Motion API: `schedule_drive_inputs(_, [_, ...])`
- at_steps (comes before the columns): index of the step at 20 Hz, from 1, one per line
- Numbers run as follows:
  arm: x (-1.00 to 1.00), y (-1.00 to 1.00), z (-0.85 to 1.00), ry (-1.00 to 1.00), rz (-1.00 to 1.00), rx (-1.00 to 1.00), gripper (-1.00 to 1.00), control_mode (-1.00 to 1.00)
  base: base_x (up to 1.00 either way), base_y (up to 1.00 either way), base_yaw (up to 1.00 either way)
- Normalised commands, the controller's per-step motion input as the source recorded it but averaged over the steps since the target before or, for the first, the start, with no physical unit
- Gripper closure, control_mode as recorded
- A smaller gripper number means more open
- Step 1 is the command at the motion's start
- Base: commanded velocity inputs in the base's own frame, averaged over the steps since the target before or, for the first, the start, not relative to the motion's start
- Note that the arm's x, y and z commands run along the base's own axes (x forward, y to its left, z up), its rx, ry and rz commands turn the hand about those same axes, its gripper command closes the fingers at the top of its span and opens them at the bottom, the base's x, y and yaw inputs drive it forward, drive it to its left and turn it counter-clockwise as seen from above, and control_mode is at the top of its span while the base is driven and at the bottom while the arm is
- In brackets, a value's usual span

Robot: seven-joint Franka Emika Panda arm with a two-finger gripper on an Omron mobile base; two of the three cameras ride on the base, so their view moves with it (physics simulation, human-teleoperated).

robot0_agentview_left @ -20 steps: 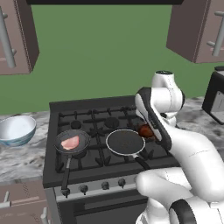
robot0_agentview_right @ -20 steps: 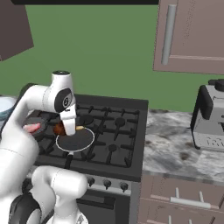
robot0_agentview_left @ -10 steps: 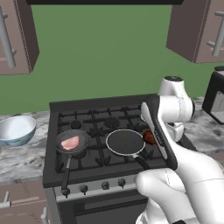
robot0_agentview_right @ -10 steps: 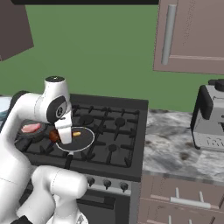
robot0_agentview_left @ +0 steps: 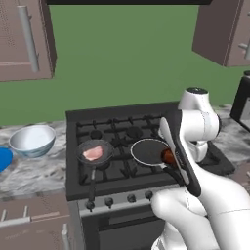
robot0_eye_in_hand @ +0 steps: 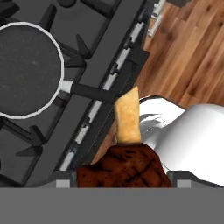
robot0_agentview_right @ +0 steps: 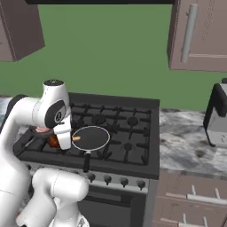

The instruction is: Place one of the steaks on the plate and the other in the bowl. Then place the bowl in the fridge.

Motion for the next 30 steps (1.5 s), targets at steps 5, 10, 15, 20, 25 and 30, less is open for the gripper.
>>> schedule_drive_inputs(5, [0.0,0.0,0.0,0.0,0.0,0.0,1.0,1.0,-0.11,1.0,-0.09])
schedule_drive_inputs(10, [0.0,0.0,0.0,0.0,0.0,0.0,1.0,1.0,0.0,1.0,-0.04])
schedule_drive_inputs(15, [0.0,0.0,0.0,0.0,0.0,0.0,1.0,1.0,0.0,0.94,-0.02])
schedule_drive_inputs(20, [0.0,0.0,0.0,0.0,0.0,0.0,1.0,1.0,0.17,0.64,0.0])
schedule_drive_inputs(25, [0.05,0.16,0.0,0.0,0.0,0.0,1.0,-1.0,0.09,0.2,0.0])
schedule_drive_inputs(30, [0.14,0.01,0.0,0.0,0.0,0.0,1.0,-1.0,0.0,0.0,0.0])
